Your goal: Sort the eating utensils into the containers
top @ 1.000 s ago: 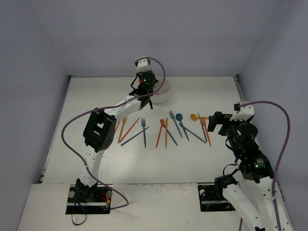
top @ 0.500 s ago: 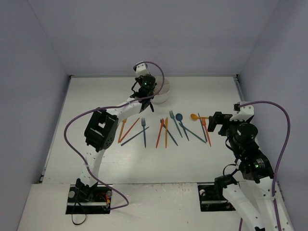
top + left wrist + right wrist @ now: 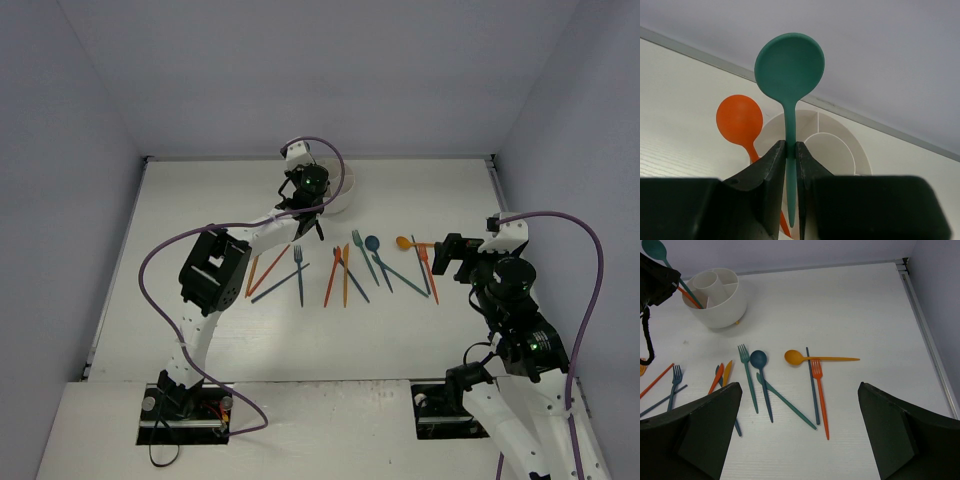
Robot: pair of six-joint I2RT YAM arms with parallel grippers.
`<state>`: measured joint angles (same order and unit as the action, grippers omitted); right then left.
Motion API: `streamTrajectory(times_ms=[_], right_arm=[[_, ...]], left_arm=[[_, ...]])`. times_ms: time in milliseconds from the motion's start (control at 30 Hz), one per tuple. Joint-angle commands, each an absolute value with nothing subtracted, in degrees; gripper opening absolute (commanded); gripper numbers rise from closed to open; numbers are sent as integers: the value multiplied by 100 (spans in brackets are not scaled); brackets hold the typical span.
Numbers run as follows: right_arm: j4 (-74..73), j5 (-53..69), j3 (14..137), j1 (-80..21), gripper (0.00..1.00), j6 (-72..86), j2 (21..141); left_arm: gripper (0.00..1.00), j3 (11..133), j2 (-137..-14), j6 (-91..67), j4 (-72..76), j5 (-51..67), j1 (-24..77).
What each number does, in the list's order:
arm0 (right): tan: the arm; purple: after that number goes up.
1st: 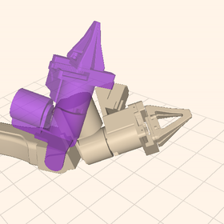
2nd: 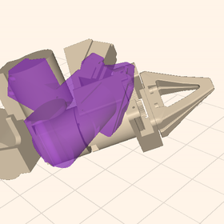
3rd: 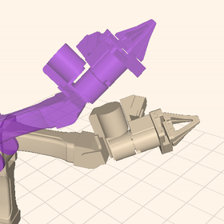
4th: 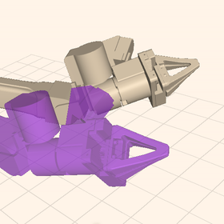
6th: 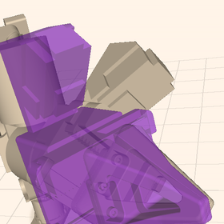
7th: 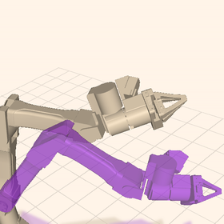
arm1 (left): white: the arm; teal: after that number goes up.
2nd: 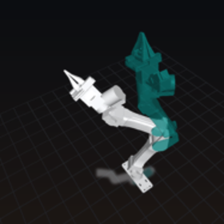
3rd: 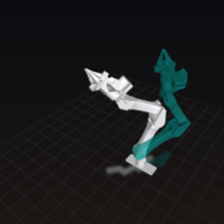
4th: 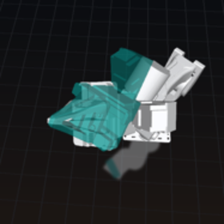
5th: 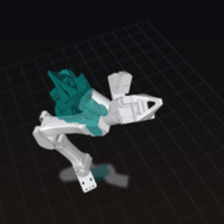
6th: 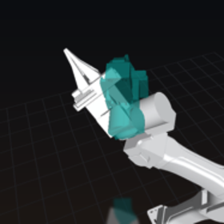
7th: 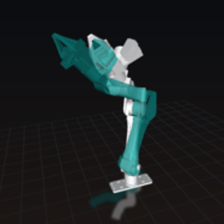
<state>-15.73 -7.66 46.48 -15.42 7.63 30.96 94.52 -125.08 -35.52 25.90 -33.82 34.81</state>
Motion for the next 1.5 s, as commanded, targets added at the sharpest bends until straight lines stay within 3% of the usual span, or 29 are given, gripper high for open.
streamTrajectory(times_ms=[0, 567, 700, 867, 1000, 1100, 1467], right_arm=[[-1310, -870, 4663, -1573, 100, 747, 3095], [-1328, -831, 4771, -1573, 100, 785, 3368], [-1395, -883, 4999, -1567, 100, 806, 3922], [-1556, -847, 5433, -1586, 100, 866, 4965], [-1665, -527, 5789, -1591, 100, 1000, 6115], [-1722, -94, 6027, -1609, 100, 1164, 6901], [-1723, 188, 6645, -1746, 69, 1262, 9047]], left_arm=[[12, 9449, -12305, -3753, 2980, -3529, 3555], [19, 8920, -11605, -3650, 2873, -3350, 3632], [31, 8811, -10897, -3325, 2299, -3133, 3656], [54, 8516, -9946, -2829, 1184, -2913, 3639], [73, 8466, -9183, -2445, -363, -2659, 3596], [79, 8328, -8741, -2276, -1684, -2224, 3446], [82, 6657, -6973, -2001, -3135, -864, 2311]])
